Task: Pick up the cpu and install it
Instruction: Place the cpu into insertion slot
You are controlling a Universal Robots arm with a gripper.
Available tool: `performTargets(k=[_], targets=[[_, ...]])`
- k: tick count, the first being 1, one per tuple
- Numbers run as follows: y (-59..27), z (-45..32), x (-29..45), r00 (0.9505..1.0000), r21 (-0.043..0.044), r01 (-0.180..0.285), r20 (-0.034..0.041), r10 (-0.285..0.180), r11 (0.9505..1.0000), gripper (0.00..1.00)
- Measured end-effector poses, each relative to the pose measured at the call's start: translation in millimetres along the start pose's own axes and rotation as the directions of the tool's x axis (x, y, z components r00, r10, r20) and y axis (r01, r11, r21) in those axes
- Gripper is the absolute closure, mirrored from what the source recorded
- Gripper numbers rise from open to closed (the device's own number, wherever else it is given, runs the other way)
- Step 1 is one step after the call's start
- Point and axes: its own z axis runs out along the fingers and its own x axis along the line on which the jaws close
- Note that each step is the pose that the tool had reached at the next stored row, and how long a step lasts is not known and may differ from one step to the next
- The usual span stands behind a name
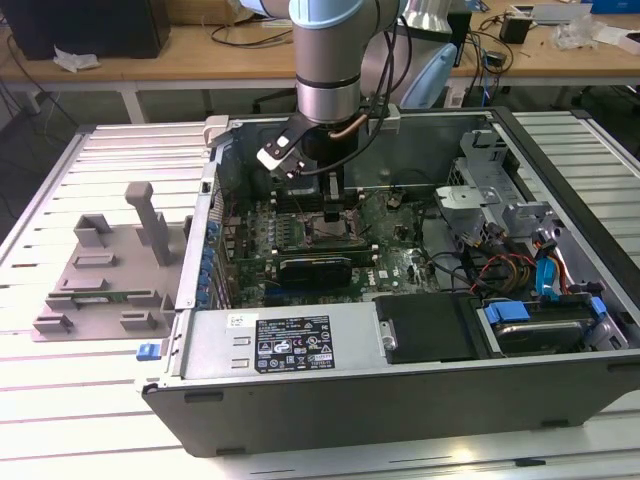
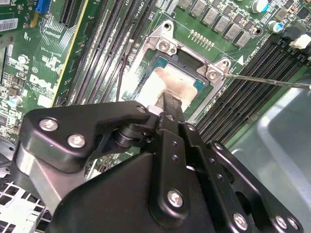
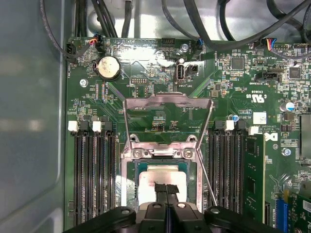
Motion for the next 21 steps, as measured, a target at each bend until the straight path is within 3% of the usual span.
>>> performTargets(k=[9, 21], targets=[[-0.9, 1.4, 0.0, 1.0000, 0.0000, 0.000, 0.0000, 0.000, 1.0000, 0.89], [-1.6, 15.3, 0.4, 1.0000, -0.0017, 0.000, 0.0005, 0.000, 1.0000, 0.89]])
